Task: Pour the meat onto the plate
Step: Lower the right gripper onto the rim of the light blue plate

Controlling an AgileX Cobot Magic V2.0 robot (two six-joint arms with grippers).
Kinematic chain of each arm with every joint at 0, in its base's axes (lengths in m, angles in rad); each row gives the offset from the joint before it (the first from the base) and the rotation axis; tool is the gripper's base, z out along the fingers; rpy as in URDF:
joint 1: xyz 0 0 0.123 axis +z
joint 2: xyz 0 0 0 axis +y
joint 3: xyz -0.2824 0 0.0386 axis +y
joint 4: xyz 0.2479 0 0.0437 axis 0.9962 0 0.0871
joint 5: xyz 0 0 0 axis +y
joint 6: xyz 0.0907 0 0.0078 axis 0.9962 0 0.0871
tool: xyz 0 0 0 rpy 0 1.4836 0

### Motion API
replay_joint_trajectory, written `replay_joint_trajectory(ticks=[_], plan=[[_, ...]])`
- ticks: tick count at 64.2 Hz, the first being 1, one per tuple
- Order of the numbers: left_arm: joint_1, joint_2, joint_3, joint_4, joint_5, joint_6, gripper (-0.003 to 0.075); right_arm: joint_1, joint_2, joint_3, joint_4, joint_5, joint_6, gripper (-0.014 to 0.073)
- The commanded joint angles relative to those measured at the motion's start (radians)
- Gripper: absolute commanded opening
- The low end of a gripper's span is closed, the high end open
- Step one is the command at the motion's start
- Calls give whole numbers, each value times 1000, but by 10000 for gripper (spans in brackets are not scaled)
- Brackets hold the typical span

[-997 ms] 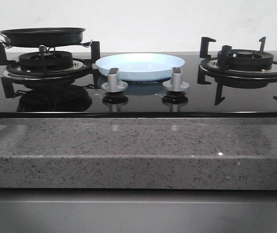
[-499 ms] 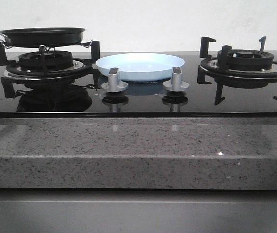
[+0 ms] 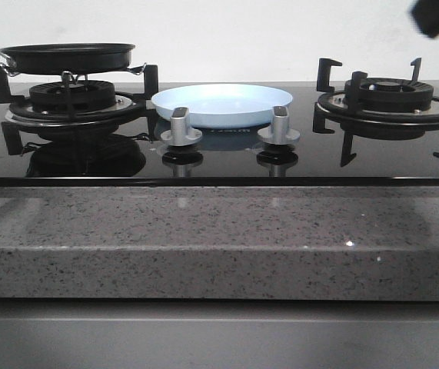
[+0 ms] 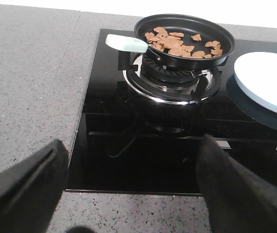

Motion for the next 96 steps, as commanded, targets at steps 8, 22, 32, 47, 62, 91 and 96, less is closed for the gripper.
replay_joint_trajectory(ticks=[8, 22, 32, 47, 62, 91, 96], plan=[[1, 12, -36, -3, -78, -1, 545, 6, 177, -190, 12, -64, -16, 409], [1, 12, -36, -3, -78, -1, 545, 6, 355, -354, 10, -58, -16, 305], [1, 12, -36, -3, -78, -1, 545, 6, 472, -476, -3, -42, -16, 305], [1, 12, -36, -3, -78, -1, 545, 6, 641, -663, -53, 33, -16, 305], [1, 12, -36, -3, -78, -1, 545, 6, 798, -860, -60, 88, -16, 305], [1, 12, -36, -3, -78, -1, 545, 4, 999, -1089, -86, 149, -17, 305], [1, 12, -36, -3, -78, -1, 545, 4, 1010, -1092, -86, 152, -17, 305]])
